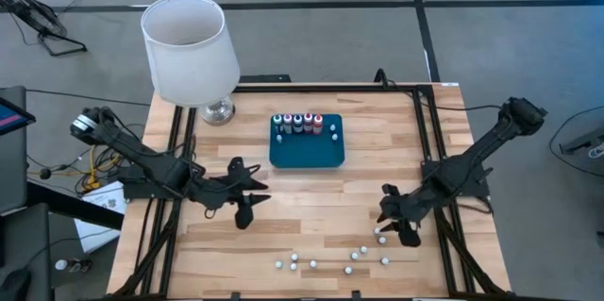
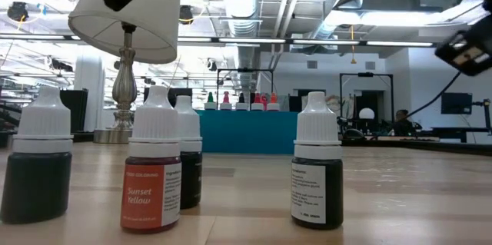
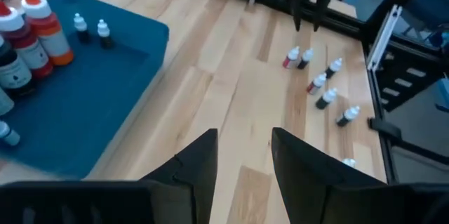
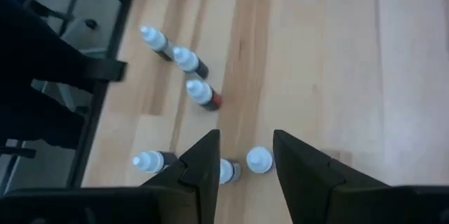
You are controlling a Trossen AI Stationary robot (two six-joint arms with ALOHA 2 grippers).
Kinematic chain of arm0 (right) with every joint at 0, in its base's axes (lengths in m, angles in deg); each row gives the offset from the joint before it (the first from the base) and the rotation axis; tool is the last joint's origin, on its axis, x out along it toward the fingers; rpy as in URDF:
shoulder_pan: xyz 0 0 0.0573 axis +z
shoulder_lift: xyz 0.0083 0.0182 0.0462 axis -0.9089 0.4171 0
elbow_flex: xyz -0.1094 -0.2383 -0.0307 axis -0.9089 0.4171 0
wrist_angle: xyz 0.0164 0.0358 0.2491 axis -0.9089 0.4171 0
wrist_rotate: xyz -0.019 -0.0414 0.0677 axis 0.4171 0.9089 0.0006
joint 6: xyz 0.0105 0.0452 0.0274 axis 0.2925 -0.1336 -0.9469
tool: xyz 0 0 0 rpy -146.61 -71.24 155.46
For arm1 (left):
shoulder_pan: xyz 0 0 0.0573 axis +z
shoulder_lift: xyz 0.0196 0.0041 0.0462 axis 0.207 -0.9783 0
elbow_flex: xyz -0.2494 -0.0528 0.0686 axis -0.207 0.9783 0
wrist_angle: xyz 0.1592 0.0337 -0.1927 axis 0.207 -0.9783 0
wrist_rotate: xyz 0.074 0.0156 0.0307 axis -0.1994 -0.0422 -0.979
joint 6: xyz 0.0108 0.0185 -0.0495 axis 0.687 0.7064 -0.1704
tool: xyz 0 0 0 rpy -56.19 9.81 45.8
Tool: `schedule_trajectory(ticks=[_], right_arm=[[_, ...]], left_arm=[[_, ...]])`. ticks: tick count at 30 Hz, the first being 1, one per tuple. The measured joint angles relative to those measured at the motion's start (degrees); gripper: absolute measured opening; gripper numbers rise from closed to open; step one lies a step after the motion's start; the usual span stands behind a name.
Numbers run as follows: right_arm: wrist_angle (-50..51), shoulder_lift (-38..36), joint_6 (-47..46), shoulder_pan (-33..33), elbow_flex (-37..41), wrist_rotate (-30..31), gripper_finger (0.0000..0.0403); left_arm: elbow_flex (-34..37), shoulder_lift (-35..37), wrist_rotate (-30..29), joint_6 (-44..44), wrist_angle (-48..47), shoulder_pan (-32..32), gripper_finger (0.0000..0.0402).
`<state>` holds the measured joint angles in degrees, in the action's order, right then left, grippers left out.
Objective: Pick & Place food coloring
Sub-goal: Put the top small red food coloring bottle into the bin
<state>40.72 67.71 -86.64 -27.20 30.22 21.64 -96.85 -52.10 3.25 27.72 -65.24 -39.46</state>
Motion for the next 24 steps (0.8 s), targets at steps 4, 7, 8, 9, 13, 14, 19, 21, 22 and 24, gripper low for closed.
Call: schedule_trajectory(ticks=[4, 7, 8, 9, 13, 14, 19, 21, 22, 24], right_arm=[[0.0, 4.3, -3.4, 0.0, -0.1, -0.6, 0.0122], [1.1, 7.3, -4.0, 0.0, -1.1, -1.1, 0.0122], [1.2, 8.2, -4.0, 0.0, -1.6, -1.1, 0.0122], [0.9, 9.2, -4.0, -0.1, -2.2, -1.1, 0.0122], [1.8, 12.5, -3.6, -0.5, -3.0, -1.4, 0.0122], [1.8, 12.9, -3.5, -0.5, -3.2, -1.4, 0.0122], [1.8, 14.4, -3.5, -0.8, -3.5, -1.5, 0.0122], [1.8, 14.4, -3.5, -0.8, -3.5, -1.5, 0.0122], [1.9, 14.4, -3.5, -0.8, -3.5, -1.5, 0.0122], [1.9, 14.4, -3.5, -0.8, -3.5, -1.5, 0.0122]], left_arm=[[1.1, 0.9, 0.2, 0.0, -0.5, -0.3, 0.0125], [1.1, 0.9, 1.1, 0.9, -0.5, -0.3, 0.0125], [1.1, 0.9, 1.1, 1.1, -0.7, -0.3, 0.0125], [1.1, 0.9, 1.1, 1.3, -0.9, -0.3, 0.0125], [1.1, 0.9, 0.9, 1.4, -1.5, -0.3, 0.0125], [1.1, 0.9, 0.9, 1.4, -1.6, -0.3, 0.0125], [1.1, 0.9, 1.1, 1.4, -2.7, -0.3, 0.0125], [1.1, 0.9, 1.1, 1.5, -2.7, -0.3, 0.0125], [1.1, 0.9, 1.0, 1.5, -2.8, -0.3, 0.0125], [1.1, 0.9, 0.8, 1.5, -3.1, -0.3, 0.0125]])
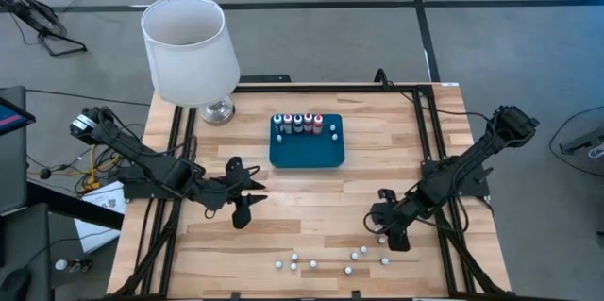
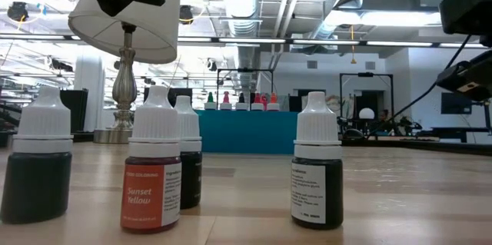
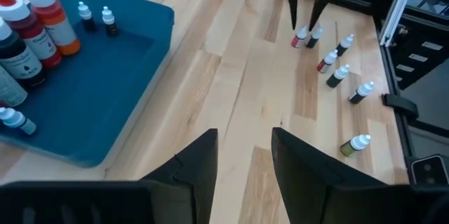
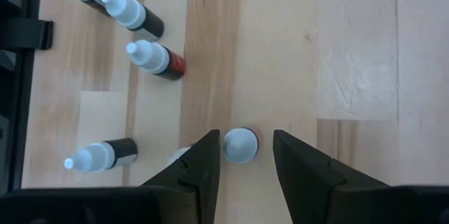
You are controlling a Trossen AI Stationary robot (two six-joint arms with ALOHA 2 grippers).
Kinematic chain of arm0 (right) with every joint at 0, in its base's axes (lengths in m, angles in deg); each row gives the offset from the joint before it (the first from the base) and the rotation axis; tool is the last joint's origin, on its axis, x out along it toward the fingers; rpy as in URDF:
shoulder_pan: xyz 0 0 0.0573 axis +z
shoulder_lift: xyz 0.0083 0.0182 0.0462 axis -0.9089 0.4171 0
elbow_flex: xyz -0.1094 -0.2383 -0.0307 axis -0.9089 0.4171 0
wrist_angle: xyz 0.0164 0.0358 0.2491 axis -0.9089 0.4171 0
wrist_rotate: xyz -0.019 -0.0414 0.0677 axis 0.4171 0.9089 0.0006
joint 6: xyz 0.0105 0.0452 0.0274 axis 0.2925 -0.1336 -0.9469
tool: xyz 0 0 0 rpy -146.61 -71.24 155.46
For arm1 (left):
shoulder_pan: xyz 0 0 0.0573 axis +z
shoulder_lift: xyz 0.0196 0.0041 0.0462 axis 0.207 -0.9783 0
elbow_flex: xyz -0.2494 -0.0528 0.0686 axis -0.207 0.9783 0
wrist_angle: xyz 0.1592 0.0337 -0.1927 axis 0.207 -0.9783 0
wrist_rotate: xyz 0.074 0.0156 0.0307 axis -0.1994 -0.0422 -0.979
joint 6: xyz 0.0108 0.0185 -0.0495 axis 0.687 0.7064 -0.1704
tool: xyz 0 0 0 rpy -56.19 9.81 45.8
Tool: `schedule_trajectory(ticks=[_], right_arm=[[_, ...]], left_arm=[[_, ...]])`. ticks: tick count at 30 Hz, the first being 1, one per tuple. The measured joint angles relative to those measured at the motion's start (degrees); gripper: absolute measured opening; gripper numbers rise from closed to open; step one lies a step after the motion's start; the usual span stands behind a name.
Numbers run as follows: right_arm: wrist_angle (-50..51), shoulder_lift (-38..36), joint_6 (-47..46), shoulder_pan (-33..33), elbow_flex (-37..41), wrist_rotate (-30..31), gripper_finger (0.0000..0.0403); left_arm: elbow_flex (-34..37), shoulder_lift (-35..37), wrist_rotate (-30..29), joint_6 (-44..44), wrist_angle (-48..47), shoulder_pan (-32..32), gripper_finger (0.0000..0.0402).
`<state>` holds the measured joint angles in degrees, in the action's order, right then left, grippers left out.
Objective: Pick & Place food coloring
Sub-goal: Put the top small red food coloring bottle into the bin
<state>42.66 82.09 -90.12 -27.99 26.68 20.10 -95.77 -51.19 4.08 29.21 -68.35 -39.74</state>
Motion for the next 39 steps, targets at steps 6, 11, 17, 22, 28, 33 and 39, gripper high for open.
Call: schedule_trajectory(ticks=[6, 11, 17, 22, 28, 33, 39], right_arm=[[1.1, 0.0, 0.0, 0.0, 0.0, -1.3, 0.0122], [1.1, 0.0, 0.1, 0.0, 0.0, -1.3, 0.0105], [0.4, 0.0, 1.1, 0.0, 0.0, -1.5, 0.0084], [0.4, 0.0, 1.1, 0.0, 0.0, -1.5, 0.0081], [0.4, 0.2, 1.1, 0.0, 0.0, -1.4, 0.0081], [-1.0, 2.2, 0.7, 0.0, 0.0, -1.4, 0.0081], [-3.0, 3.5, 0.1, 0.0, -0.1, -1.4, 0.0072]], left_arm=[[0.0, 0.0, -0.1, 0.0, -0.8, 0.0, 0.0125], [0.0, 0.0, -1.2, 0.0, -0.9, 0.0, 0.0125], [0.0, 0.0, -1.3, 0.0, -0.9, 0.0, 0.0125], [0.0, 0.0, -1.5, -0.1, -0.9, 0.0, 0.0125], [0.0, 0.0, -1.5, -0.1, -0.9, 0.0, 0.0125], [0.0, 0.0, -1.5, -0.3, -1.0, 0.0, 0.0125], [0.0, -0.1, -1.4, -1.9, -2.2, 0.0, 0.0125]])
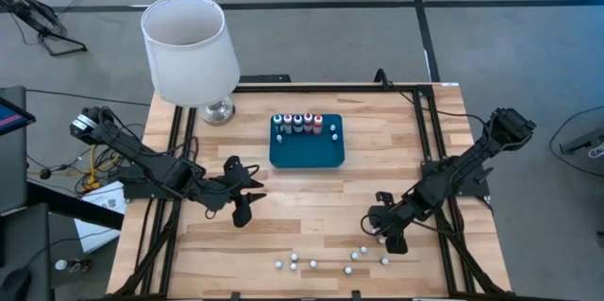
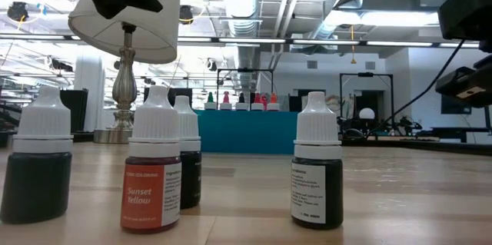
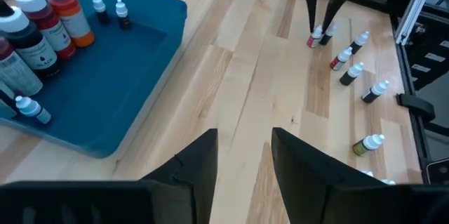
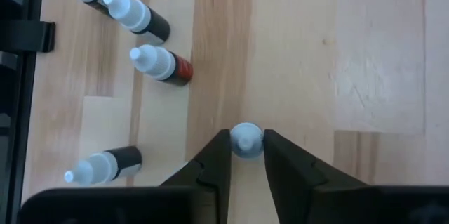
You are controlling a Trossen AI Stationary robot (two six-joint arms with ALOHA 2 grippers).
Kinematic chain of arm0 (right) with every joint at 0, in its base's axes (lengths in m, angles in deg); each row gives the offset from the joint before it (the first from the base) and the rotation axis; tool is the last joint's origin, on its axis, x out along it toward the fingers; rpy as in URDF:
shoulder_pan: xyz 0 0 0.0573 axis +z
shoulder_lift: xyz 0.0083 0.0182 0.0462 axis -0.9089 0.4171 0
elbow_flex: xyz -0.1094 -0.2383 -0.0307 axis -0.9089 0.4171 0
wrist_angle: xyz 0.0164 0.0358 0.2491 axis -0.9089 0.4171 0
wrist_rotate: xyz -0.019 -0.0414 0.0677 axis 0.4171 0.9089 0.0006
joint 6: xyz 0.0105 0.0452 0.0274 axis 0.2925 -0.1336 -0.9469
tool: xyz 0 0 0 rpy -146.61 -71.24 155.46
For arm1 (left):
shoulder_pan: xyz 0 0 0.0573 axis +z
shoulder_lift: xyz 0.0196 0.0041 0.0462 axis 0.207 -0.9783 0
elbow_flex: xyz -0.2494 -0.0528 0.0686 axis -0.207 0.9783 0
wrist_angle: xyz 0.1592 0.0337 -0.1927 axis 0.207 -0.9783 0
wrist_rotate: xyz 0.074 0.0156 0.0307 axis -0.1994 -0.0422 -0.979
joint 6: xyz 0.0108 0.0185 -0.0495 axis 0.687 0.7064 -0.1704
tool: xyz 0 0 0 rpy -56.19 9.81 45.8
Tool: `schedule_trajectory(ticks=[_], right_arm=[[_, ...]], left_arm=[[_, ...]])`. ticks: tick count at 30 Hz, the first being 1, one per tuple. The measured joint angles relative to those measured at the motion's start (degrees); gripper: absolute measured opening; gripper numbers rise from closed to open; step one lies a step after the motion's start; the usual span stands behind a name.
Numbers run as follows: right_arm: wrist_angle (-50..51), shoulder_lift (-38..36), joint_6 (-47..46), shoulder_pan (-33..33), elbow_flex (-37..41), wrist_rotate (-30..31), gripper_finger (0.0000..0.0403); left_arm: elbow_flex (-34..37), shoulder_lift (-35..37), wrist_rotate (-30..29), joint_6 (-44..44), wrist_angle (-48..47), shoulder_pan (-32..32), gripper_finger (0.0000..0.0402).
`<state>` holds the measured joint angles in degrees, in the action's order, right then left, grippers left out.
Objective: Pick & Place food coloring
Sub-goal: Put the top small red food coloring bottle into the bin
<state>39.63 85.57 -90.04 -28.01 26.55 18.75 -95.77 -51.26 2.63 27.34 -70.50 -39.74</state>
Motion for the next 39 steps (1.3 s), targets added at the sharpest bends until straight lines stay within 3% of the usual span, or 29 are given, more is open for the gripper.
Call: schedule_trajectory(ticks=[18, 29, 39], right_arm=[[1.4, -0.6, -0.1, -0.4, -0.2, -0.1, 0.0043], [14.3, -0.4, 3.7, -3.7, -7.2, 0.4, 0.0043], [24.7, -0.5, 9.6, -12.2, -17.8, 0.4, 0.0043]], left_arm=[[0.0, 0.0, 0.0, -0.8, -1.1, 0.0, 0.0125], [0.0, 0.0, -0.6, -0.9, -1.2, 0.0, 0.0125], [0.0, 0.0, -0.9, -1.6, -1.1, 0.0, 0.0125]])
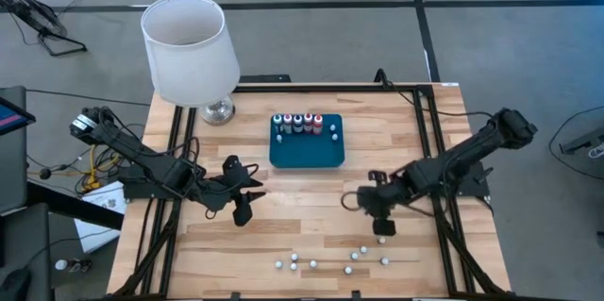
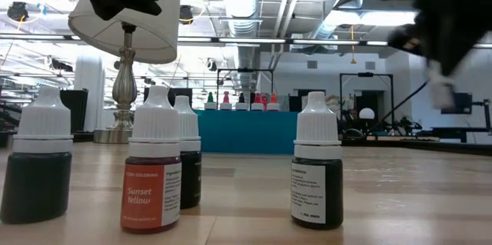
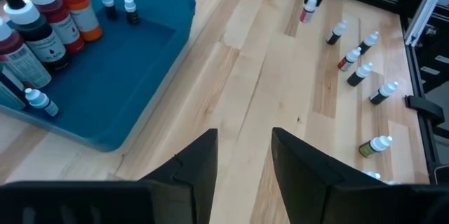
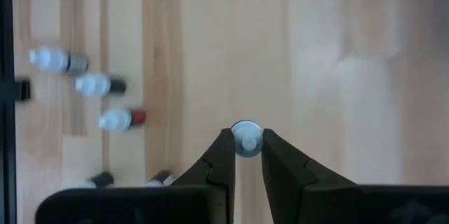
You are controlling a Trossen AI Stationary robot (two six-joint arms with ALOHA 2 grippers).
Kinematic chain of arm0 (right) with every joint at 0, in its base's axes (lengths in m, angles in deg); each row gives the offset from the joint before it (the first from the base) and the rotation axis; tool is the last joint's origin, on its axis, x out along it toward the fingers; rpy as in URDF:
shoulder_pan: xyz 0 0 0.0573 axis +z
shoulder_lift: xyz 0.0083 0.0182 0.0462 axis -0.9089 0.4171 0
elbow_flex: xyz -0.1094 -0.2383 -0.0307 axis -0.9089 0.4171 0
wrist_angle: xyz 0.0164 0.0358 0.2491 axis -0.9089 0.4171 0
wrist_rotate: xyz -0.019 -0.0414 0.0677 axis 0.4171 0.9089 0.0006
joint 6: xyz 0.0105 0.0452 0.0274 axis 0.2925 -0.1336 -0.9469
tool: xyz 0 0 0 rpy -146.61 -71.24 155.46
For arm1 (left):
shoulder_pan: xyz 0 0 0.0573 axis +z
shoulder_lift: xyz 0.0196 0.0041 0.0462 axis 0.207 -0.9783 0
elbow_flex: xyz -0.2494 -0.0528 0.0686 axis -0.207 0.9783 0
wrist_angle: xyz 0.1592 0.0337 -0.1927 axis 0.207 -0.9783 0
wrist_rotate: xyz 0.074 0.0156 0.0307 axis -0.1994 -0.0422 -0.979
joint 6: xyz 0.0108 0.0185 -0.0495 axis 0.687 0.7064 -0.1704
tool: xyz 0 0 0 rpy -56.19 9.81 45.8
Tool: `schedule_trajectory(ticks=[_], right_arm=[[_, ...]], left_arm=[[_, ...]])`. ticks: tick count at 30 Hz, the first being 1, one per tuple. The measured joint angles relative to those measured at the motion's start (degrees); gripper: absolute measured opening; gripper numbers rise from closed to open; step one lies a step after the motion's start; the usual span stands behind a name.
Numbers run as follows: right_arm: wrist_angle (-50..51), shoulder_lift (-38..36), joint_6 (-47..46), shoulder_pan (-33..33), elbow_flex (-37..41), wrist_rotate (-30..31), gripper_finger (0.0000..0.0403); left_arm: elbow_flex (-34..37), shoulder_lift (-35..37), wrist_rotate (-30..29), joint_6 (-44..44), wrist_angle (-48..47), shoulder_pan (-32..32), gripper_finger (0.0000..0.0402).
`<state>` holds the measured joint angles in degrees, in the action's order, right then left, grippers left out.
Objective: Pick & Place food coloring
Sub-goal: Put the top small red food coloring bottle into the bin
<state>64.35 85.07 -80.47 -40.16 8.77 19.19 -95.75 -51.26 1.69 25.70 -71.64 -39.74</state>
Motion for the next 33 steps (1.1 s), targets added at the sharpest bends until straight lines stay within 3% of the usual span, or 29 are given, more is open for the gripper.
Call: schedule_trajectory(ticks=[19, 33], right_arm=[[3.1, 0.1, 20.0, -26.0, -14.3, 2.5, 0.0043], [-0.9, 11.3, 23.2, -38.3, -18.3, 2.5, 0.0043]], left_arm=[[0.0, 0.0, -3.3, -3.6, 1.5, 0.0, 0.0125], [0.0, 0.0, -9.4, -4.6, 3.4, 0.0, 0.0125]])
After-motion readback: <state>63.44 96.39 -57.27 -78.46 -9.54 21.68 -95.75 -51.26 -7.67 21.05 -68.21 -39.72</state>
